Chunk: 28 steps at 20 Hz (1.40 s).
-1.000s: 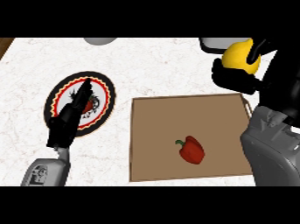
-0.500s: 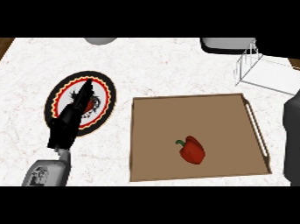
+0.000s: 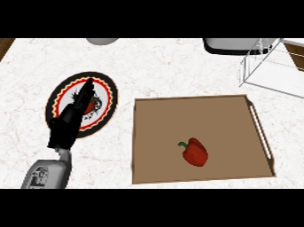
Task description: Pick the lemon from the tray and place it in the tiered shelf
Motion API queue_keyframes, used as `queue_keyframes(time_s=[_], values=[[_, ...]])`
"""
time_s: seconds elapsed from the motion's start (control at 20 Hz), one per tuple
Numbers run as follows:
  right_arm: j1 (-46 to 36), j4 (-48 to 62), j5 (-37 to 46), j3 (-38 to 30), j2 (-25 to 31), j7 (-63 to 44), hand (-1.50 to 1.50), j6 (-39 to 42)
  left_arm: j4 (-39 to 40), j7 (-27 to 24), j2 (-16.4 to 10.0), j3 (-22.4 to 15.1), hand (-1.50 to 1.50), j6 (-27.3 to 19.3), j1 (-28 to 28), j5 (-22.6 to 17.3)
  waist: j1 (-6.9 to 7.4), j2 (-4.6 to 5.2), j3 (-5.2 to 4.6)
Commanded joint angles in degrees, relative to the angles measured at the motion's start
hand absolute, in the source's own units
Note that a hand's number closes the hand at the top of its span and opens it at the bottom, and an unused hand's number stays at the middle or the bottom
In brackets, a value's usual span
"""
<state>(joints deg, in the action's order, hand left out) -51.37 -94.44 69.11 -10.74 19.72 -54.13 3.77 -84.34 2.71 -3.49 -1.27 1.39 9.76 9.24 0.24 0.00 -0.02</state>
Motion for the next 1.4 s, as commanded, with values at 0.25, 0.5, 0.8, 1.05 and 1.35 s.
queue_keyframes(time_s=[0.25, 0.5, 0.8, 1.05, 1.35], values=[[-3.4, 14.6, 0.3, -2.3, 7.7, 9.9, 1.50, -6.7, 5.5, -3.1, -1.7, 3.0, 0.00, 0.5, 4.2, -0.4, 0.09, 0.18, -0.01], [-7.6, 26.7, 2.4, -2.9, 9.4, 12.9, 1.50, -12.7, 4.1, -2.1, -0.9, 1.8, 0.00, 1.3, 3.0, -0.9, 0.63, 0.32, -0.01], [-7.5, 35.7, 1.2, -3.1, 11.2, 22.6, 1.50, -21.2, 0.5, -0.4, -0.4, 0.0, 0.00, 1.3, 0.6, 0.1, 0.94, 0.29, 0.02], [-6.0, 34.7, -6.7, -9.8, 7.6, 24.5, 1.50, -33.7, 2.5, -0.3, -1.0, 1.2, 0.00, 1.6, 3.4, -0.5, 0.99, 0.56, 0.18], [-7.4, 47.0, -14.7, -13.1, 10.7, 37.5, 1.50, -39.0, 1.1, -1.6, 1.4, -0.9, 0.00, 0.0, 0.2, 0.8, 0.99, 0.40, 0.06]])
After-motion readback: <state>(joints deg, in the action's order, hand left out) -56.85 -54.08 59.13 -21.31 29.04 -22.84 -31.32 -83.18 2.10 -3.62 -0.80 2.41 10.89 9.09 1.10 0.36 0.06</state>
